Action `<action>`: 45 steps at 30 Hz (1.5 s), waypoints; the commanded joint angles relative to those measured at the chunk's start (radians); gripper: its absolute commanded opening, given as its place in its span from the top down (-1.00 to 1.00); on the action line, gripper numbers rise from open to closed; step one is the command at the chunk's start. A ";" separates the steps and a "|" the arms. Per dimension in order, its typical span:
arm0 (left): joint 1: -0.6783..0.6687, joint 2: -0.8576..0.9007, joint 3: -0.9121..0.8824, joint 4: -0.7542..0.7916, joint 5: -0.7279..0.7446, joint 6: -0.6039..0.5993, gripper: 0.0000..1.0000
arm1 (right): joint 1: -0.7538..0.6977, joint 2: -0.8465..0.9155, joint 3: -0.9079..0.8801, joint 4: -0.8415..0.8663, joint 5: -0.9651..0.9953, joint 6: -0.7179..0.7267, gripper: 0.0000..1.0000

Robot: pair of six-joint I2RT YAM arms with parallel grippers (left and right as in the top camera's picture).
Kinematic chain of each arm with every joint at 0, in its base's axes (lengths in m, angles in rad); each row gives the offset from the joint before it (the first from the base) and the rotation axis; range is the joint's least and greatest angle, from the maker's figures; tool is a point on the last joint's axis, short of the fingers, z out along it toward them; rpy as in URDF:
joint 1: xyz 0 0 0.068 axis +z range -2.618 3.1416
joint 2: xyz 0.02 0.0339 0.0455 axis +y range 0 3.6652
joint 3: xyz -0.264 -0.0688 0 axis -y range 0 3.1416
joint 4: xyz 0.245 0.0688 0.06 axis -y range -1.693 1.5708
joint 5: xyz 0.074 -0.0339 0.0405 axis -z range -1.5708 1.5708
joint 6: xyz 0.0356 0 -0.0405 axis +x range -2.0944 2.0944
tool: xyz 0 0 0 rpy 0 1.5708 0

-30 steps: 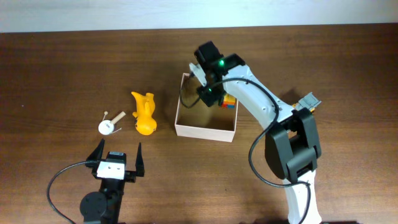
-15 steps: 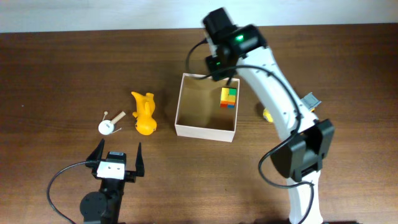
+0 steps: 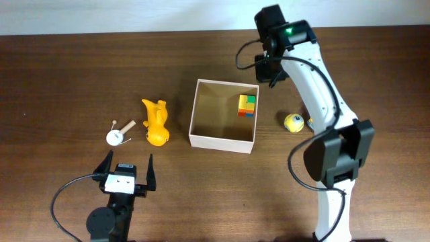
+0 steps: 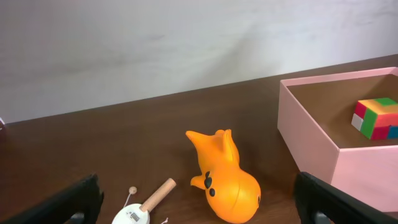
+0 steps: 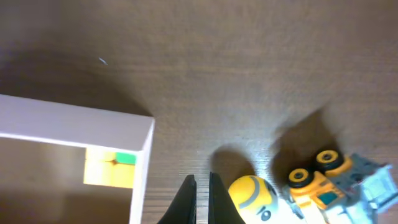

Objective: Pack container
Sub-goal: 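Move the right gripper right toward the toy dump truck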

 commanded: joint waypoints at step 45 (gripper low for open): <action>0.003 -0.008 -0.005 -0.003 -0.007 0.016 -0.99 | -0.003 0.038 -0.138 0.196 -0.260 -0.266 0.92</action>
